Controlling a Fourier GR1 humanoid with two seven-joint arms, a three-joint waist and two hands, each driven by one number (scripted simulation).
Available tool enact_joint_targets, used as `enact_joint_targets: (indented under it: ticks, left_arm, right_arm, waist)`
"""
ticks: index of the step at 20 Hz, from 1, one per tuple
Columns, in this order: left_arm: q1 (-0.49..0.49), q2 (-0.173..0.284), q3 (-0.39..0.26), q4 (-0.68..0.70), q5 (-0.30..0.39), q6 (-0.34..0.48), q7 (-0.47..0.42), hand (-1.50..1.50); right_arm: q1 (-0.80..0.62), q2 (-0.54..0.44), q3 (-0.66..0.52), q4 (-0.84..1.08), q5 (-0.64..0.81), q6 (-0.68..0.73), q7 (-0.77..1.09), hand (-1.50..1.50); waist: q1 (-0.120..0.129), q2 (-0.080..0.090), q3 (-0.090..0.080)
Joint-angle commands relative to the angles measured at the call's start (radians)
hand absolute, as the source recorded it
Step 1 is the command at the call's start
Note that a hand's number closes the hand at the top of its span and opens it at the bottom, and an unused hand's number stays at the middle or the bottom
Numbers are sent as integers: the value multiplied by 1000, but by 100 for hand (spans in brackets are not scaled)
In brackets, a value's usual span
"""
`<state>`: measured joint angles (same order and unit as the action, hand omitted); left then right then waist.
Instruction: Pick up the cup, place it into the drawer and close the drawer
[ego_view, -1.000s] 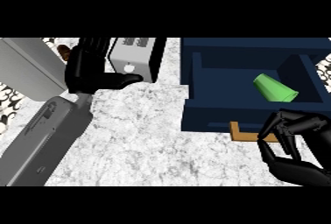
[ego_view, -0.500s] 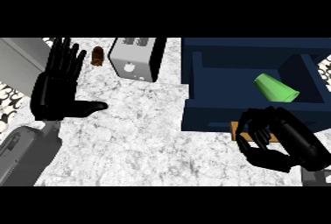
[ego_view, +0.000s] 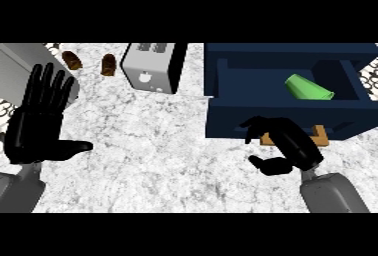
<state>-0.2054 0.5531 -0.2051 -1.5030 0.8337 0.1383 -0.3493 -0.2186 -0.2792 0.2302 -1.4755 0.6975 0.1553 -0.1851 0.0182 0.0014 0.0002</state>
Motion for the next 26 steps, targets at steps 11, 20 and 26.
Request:
enact_joint_targets:
  ticks: [11,20,26]
  left_arm:
    - [116,-8,174,59,-11,-229,-5,-150]
    - [84,-24,183,72,-13,-258,18,-150]
    - [121,0,202,33,6,-293,44,-150]
  right_arm:
    - [-321,96,-83,658,137,-149,-183,-150]
    - [-618,21,-241,1085,71,-117,-340,-150]
    - [-695,2,-255,1207,93,-152,-352,-150]
  waist:
    - [-6,2,0]
    - [24,13,2]
    - [50,19,2]
